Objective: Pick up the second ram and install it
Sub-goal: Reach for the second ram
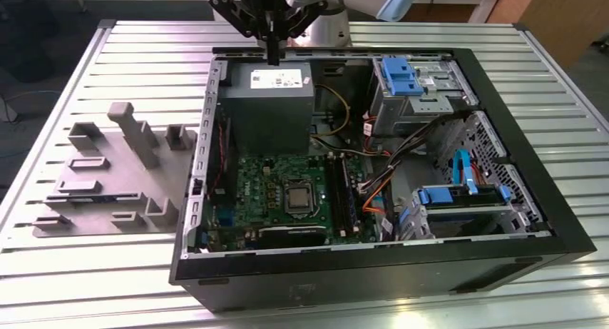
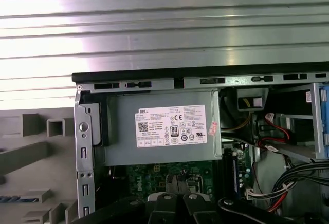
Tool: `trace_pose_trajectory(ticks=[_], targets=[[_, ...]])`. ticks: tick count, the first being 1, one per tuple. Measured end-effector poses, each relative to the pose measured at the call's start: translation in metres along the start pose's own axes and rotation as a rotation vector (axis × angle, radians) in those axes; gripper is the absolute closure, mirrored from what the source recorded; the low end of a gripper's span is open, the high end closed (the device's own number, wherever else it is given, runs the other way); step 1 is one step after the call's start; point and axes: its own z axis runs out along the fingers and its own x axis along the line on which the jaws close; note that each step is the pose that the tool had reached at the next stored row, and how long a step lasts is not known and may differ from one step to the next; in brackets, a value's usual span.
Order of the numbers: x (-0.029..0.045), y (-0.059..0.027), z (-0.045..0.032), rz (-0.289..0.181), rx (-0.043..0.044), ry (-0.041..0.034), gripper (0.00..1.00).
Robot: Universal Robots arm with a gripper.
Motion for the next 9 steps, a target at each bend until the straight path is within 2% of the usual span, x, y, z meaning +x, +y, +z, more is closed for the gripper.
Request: trace_pose_trajectory(ticks=[9], targets=[[0.0103, -0.0008, -0.0003, 0.000, -0.0003, -0.0032, 0.89]])
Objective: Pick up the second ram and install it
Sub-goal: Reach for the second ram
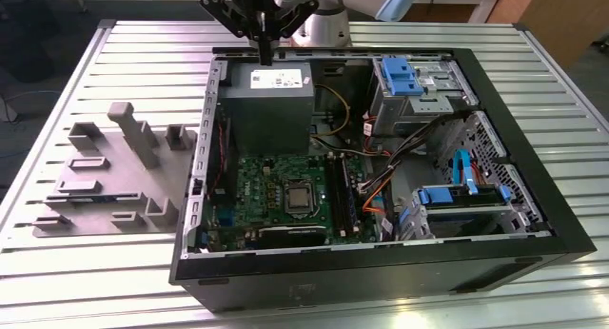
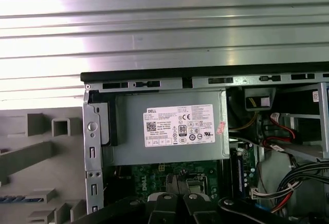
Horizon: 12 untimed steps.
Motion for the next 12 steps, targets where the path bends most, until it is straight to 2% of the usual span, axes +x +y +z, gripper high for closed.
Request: trace_pose_trajectory(ticks=[7, 12], targets=[[0.0097, -0.0007, -0.0003, 0.000, -0.0004, -0.0018, 0.89], [0.0197, -0.0015, -0.0005, 0.000, -0.0018, -0.0039, 0.89]])
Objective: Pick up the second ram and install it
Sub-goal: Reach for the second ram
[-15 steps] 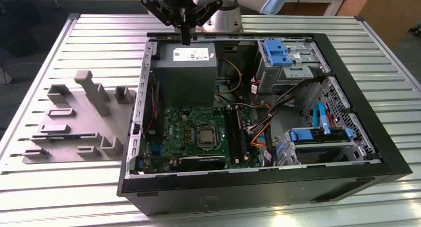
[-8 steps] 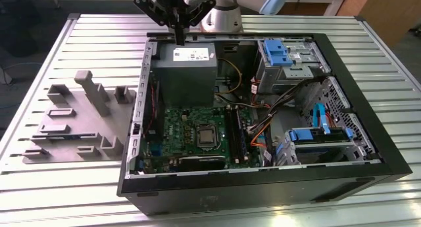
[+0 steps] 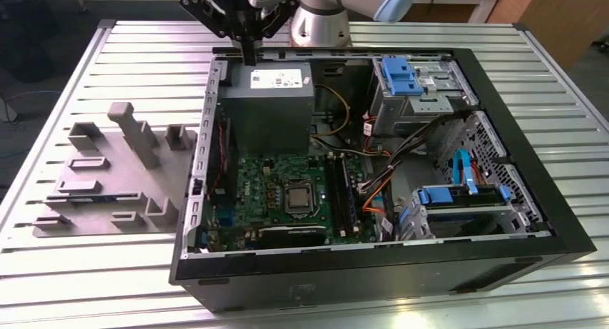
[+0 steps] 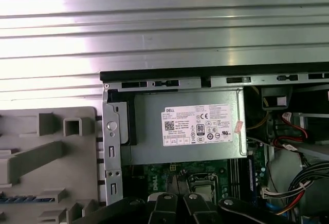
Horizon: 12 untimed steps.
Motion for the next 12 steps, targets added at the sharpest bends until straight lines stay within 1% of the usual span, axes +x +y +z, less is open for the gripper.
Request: trace_pose_trajectory(ticks=[4, 12], targets=[[0.0080, -0.0006, -0.0001, 0.000, -0.0025, -0.0010, 0.89], [0.0241, -0.0018, -0.0007, 0.000, -0.0030, -0.0038, 0.89]])
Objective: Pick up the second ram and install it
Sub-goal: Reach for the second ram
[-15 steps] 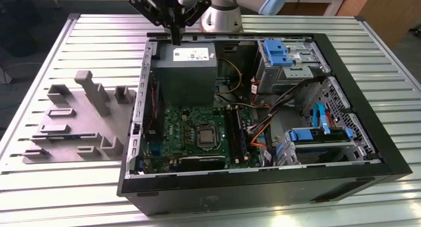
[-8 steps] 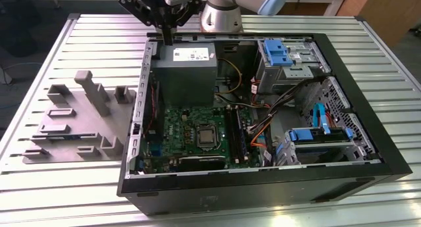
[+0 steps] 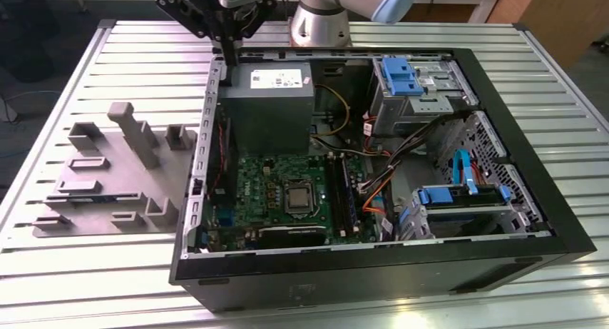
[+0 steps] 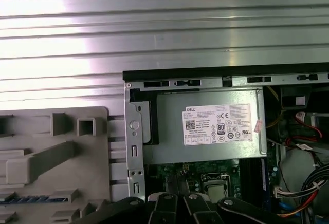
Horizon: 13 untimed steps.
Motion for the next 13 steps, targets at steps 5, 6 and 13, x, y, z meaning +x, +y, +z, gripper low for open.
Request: trace_pose_trajectory(ticks=[5, 6, 13], targets=[[0.0119, -0.0009, -0.0004, 0.000, -0.0003, -0.0031, 0.89], [0.0144, -0.0011, -0.0005, 0.000, -0.0003, -0.0036, 0.89], [0.0284, -0.0021, -0.0009, 0.000, -0.0005, -0.0057, 0.89]])
